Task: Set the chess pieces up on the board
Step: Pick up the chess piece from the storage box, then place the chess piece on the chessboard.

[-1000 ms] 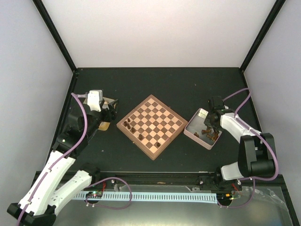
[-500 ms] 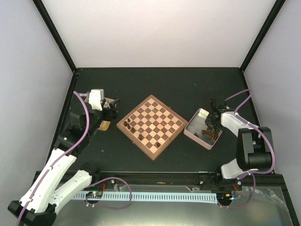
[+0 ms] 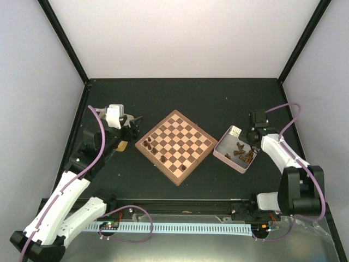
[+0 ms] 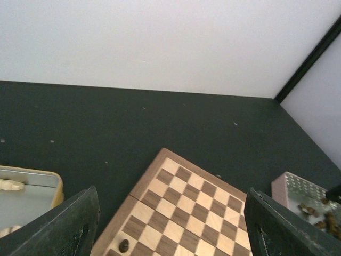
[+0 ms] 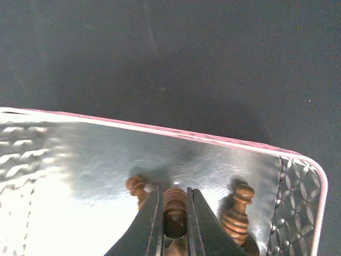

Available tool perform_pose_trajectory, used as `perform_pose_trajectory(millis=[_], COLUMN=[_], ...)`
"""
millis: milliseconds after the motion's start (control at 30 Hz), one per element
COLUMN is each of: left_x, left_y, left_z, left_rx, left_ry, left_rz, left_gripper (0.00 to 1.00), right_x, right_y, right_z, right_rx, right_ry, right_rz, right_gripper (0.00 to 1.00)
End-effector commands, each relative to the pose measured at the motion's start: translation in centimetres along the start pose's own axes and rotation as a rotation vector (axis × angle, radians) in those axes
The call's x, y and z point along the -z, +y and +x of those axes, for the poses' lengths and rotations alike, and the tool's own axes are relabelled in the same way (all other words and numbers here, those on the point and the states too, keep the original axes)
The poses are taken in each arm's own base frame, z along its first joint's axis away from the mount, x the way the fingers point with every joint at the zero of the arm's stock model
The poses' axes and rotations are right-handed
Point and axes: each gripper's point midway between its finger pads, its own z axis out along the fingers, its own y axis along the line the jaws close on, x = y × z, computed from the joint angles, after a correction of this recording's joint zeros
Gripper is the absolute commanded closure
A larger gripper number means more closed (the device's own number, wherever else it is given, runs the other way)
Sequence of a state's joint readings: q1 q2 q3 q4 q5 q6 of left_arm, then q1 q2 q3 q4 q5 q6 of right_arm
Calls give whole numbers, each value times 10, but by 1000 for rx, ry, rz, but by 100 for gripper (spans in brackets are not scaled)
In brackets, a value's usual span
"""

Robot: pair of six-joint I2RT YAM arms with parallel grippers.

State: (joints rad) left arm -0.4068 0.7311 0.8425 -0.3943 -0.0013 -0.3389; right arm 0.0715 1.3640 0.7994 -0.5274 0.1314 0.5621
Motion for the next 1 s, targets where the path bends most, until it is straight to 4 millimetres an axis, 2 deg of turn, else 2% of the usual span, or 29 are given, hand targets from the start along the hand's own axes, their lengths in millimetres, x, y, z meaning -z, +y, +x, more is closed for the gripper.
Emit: perform_pose_trajectory(millis=[0, 133, 200, 333, 467, 767, 967], left_x=[-8, -15, -17, -17, -12, 5, 19], left_y=[-22, -43, -46, -41, -31, -13, -3], left_z=[6, 18, 21, 16, 8, -5, -17], left_rx=[43, 93, 105, 103, 96, 50, 20], left_ry=[33, 85, 107, 101, 58, -15, -77], left_rz=[133, 268, 282, 240, 180, 74, 12], left_gripper=[24, 24, 25, 25, 25, 24, 24], right_x=[20, 37, 48, 70, 82, 82, 82], right_y=[17, 34, 51, 96, 140, 218, 289], right_z=[9, 14, 18, 36, 62, 130, 168], right_rx=[-18, -24, 2, 108, 250, 577, 727], right_ry=[21, 27, 31, 75, 113, 169, 192], right_rz=[-135, -250, -327, -471, -513, -425, -402], right_gripper=[99, 99, 99, 98, 98, 97, 96])
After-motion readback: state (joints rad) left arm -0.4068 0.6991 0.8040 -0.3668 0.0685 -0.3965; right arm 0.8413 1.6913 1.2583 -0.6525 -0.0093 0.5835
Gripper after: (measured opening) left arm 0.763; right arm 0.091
